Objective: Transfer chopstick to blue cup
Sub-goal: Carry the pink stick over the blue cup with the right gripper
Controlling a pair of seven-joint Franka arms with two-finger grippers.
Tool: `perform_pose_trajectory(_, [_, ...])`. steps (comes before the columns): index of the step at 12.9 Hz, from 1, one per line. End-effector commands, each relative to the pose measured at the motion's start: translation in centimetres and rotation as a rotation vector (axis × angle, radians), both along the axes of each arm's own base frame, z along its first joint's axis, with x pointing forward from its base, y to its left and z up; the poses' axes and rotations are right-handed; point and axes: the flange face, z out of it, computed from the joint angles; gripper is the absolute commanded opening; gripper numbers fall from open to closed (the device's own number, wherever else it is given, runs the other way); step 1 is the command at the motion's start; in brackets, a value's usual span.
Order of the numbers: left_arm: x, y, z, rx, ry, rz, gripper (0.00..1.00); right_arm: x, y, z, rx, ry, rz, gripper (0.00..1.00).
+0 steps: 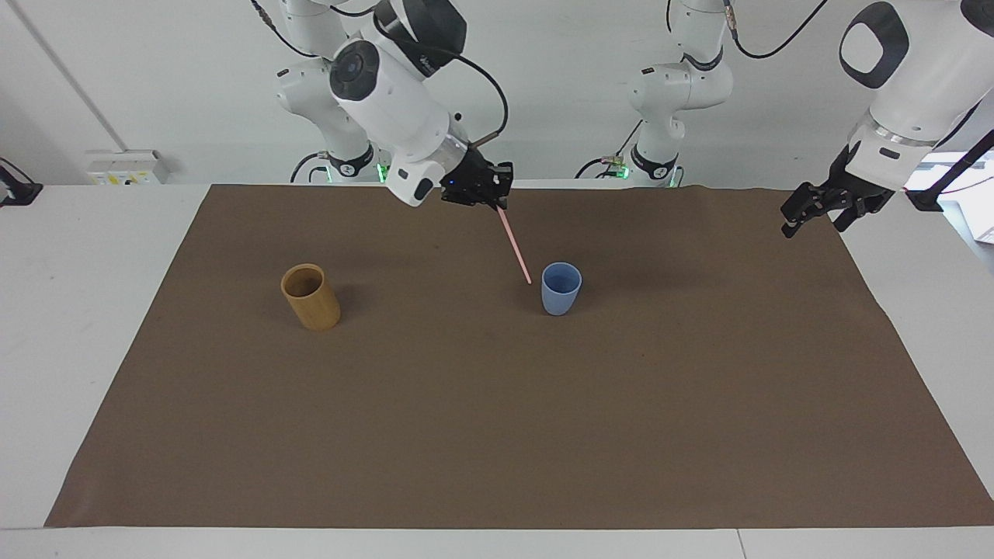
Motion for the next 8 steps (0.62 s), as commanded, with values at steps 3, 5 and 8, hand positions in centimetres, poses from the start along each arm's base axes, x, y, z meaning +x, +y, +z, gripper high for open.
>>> perform_pose_trajectory(3, [-0.2, 0.2, 0.0, -0.004, 0.014, 0.008, 1.00, -2.6, 3.7, -3.4, 0.015, 0.046, -0.078, 0.00])
perform_pose_trajectory(5, [-0.2, 0.2, 0.0, -0.004, 0.014, 0.008, 1.00, -3.4, 4.3, -4.4, 0.019, 0.084, -0.097, 0.00])
perform_pose_trajectory(8, [-0.2, 0.2, 0.0, -0.004, 0.015, 0.008, 1.00, -5.6, 6.3, -5.7, 0.012, 0.083, -0.114, 0.00])
